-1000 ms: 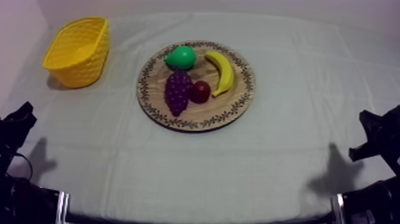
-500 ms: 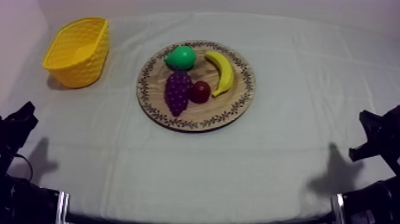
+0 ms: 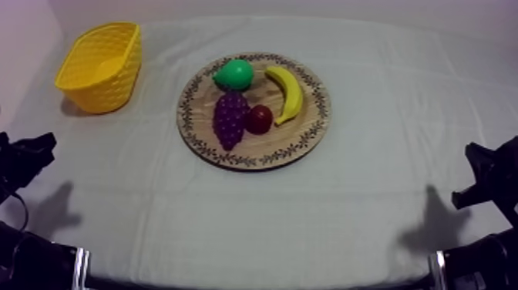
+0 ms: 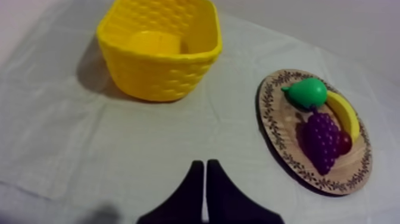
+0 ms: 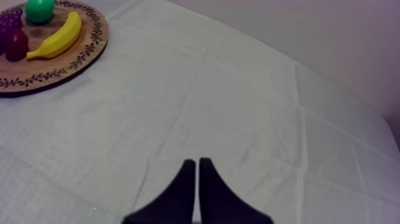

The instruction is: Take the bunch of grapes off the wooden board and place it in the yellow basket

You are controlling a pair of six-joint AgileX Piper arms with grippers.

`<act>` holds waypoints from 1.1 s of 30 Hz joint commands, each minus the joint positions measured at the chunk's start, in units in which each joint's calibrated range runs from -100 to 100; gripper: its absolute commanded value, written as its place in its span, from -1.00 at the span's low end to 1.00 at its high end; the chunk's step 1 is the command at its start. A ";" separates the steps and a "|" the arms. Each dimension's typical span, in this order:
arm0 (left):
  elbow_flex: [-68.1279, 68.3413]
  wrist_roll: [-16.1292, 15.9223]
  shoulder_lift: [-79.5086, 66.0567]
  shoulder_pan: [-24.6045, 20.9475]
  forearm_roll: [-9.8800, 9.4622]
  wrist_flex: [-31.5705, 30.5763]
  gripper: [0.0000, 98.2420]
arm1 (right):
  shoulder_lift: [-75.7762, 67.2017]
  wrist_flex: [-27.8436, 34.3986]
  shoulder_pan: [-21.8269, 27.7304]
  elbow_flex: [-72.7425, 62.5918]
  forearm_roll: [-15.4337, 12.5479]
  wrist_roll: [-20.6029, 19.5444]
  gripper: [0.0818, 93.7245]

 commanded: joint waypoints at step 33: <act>-66.40 14.26 66.59 20.20 -0.64 36.03 -1.00 | 0.00 -0.01 -0.01 0.00 -0.01 -0.01 -0.99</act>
